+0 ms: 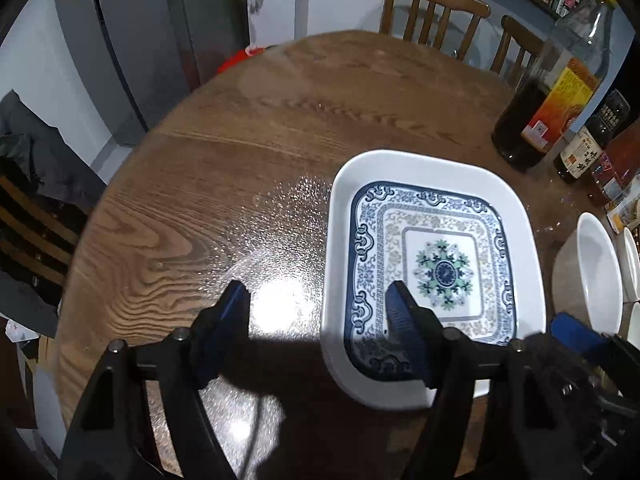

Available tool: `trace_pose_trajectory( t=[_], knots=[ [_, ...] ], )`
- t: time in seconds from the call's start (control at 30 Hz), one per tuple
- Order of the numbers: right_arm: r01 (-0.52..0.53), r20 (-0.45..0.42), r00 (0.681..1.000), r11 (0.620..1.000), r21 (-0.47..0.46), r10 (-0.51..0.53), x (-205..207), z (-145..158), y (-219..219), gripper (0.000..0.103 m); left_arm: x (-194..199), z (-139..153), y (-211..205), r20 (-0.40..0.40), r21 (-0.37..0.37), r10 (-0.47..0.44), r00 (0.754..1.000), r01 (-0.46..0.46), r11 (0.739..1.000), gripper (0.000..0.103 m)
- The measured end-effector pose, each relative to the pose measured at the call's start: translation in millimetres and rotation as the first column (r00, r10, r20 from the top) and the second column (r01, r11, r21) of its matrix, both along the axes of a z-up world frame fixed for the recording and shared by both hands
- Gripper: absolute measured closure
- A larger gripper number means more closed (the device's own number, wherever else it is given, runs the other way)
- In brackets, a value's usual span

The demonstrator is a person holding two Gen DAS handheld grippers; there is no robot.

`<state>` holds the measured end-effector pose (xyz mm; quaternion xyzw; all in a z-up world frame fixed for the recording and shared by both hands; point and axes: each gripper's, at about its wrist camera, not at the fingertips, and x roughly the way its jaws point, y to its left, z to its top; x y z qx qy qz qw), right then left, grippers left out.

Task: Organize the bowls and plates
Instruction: 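Move both grippers toward the small blue-patterned square plate, then grasp the rim of the small patterned plate with both grippers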

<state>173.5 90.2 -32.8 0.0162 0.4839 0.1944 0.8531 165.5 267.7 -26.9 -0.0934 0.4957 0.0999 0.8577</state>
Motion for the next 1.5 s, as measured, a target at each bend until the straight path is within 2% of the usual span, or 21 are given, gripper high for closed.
trace_pose_trajectory(
  t=[0.1, 0.17, 0.23, 0.27, 0.3, 0.33, 0.4, 0.53, 0.67, 0.8, 1.1, 1.3, 1.5],
  knots=[
    [0.013, 0.009, 1.0, 1.0, -0.023, -0.012, 6.0, -4.9, 5.7, 0.049, 2.1, 1.1, -1.8, 0.015, 0.011, -0.018, 1.0, 0.018, 1.0, 0.034],
    [0.019, 0.009, 1.0, 0.999, -0.037, -0.018, 10.9, -8.2, 9.5, 0.049, 4.2, 1.8, -1.7, 0.025, 0.018, -0.028, 0.999, 0.028, 0.999, 0.038],
    [0.02, 0.001, 1.0, 0.999, -0.046, -0.02, 15.2, -11.9, 12.3, 0.051, 9.4, 3.4, -0.2, 0.038, 0.015, -0.043, 0.998, 0.042, 0.999, 0.055],
    [0.024, -0.001, 1.0, 0.998, -0.052, -0.024, 16.6, -13.6, 13.8, 0.057, 10.9, 4.2, -0.6, 0.042, 0.011, -0.051, 0.998, 0.05, 0.999, 0.06],
    [0.022, 0.013, 1.0, 0.998, -0.067, -0.021, 16.7, -12.9, 16.1, 0.066, 12.2, 4.9, -1.7, 0.045, 0.006, -0.061, 0.997, 0.061, 0.998, 0.069],
    [0.023, 0.015, 1.0, 0.996, -0.086, -0.021, 17.2, -13.5, 18.0, 0.069, 13.6, 5.0, -3.0, 0.047, -0.001, -0.07, 0.996, 0.071, 0.998, 0.077],
    [0.033, 0.023, 0.999, 0.992, -0.12, -0.03, 17.9, -12.6, 19.1, 0.079, 17.1, 3.7, -5.2, 0.049, 0.0, -0.073, 0.996, 0.073, 0.997, 0.079],
    [0.033, 0.021, 0.999, 0.989, -0.143, -0.031, 21.5, -10.9, 18.8, 0.083, 17.5, 1.4, 2.8, 0.063, -0.029, -0.055, 0.997, 0.057, 0.998, 0.09],
    [0.022, 0.034, 0.999, 0.988, -0.15, -0.017, 19.5, -7.5, 20.9, 0.09, 16.2, 1.1, 4.6, 0.07, -0.029, -0.042, 0.997, 0.044, 0.999, 0.092],
    [0.013, 0.068, 0.998, 0.991, -0.134, -0.004, 10.8, 6.5, 17.9, 0.092, 1.4, 9.3, 2.4, 0.09, -0.029, -0.026, 0.996, 0.028, 0.999, 0.092],
    [-0.013, 0.179, 0.984, 0.999, -0.045, 0.021, -31.0, 58.3, 1.9, 0.092, -49.1, 57.4, -9.0, 0.192, -0.015, -0.016, 0.981, 0.02, 1.0, 0.092],
    [-0.006, 0.239, 0.971, 1.0, -0.016, 0.009, -67.8, 82.8, -27.8, 0.092, -78.6, 84.2, -33.8, 0.241, 0.005, -0.039, 0.97, 0.039, 0.999, 0.092],
    [0.037, 0.259, 0.965, 0.999, 0.016, -0.04, -103.9, 92.8, -71.7, 0.092, -106.3, 102.9, -77.4, 0.265, 0.027, -0.09, 0.96, 0.086, 0.996, 0.092]
  ],
)
